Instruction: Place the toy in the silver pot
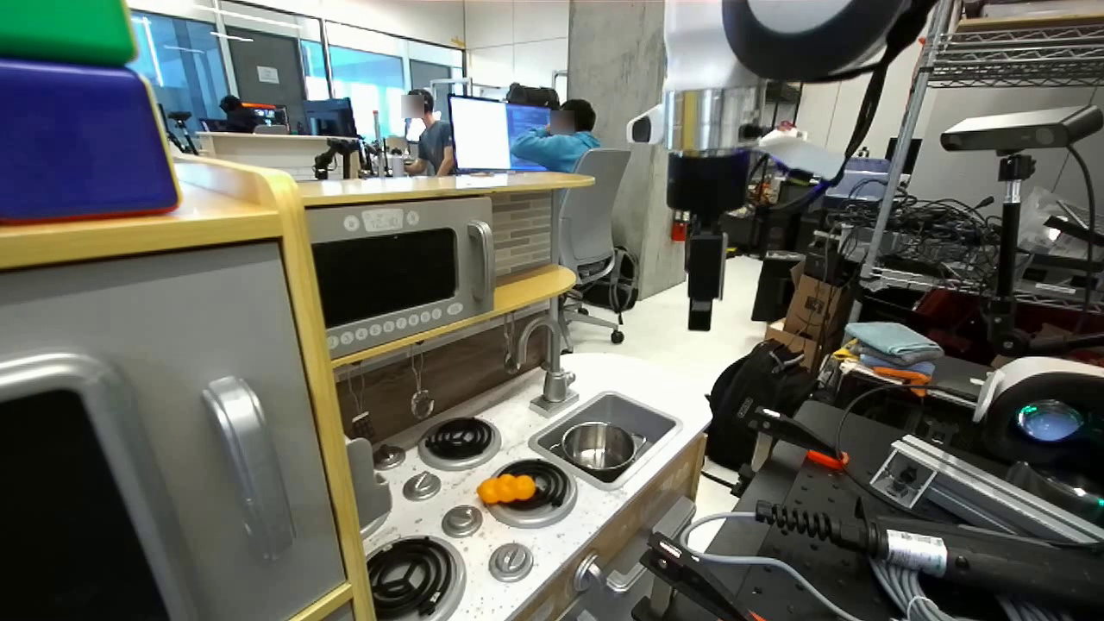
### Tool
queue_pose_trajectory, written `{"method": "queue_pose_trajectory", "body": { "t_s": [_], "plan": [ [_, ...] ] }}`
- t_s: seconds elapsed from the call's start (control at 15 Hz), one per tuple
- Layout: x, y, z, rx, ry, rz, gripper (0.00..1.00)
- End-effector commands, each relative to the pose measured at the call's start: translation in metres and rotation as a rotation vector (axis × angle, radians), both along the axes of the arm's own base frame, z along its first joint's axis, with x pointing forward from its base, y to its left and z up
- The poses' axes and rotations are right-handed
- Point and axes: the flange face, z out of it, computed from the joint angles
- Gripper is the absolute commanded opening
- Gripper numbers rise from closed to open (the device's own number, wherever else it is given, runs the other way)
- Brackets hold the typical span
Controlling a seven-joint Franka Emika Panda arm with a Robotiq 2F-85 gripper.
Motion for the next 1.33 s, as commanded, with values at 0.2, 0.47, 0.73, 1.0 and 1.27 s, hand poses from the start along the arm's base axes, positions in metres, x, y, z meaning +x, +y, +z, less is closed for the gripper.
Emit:
{"method": "queue_pose_trajectory", "body": {
  "t_s": [0.2, 0.47, 0.73, 1.0, 1.27],
  "plan": [
    [0.010, 0.037, -0.061, 0.037, -0.045, -0.065, 1.00],
    [0.019, 0.039, -0.073, -0.001, -0.009, -0.018, 1.00],
    [0.017, 0.006, -0.064, -0.013, 0.026, 0.219, 1.00],
    [0.022, -0.002, -0.067, 0.008, 0.036, 0.434, 1.00],
    [0.021, -0.002, -0.071, 0.005, 0.048, 0.401, 1.00]
  ]
}}
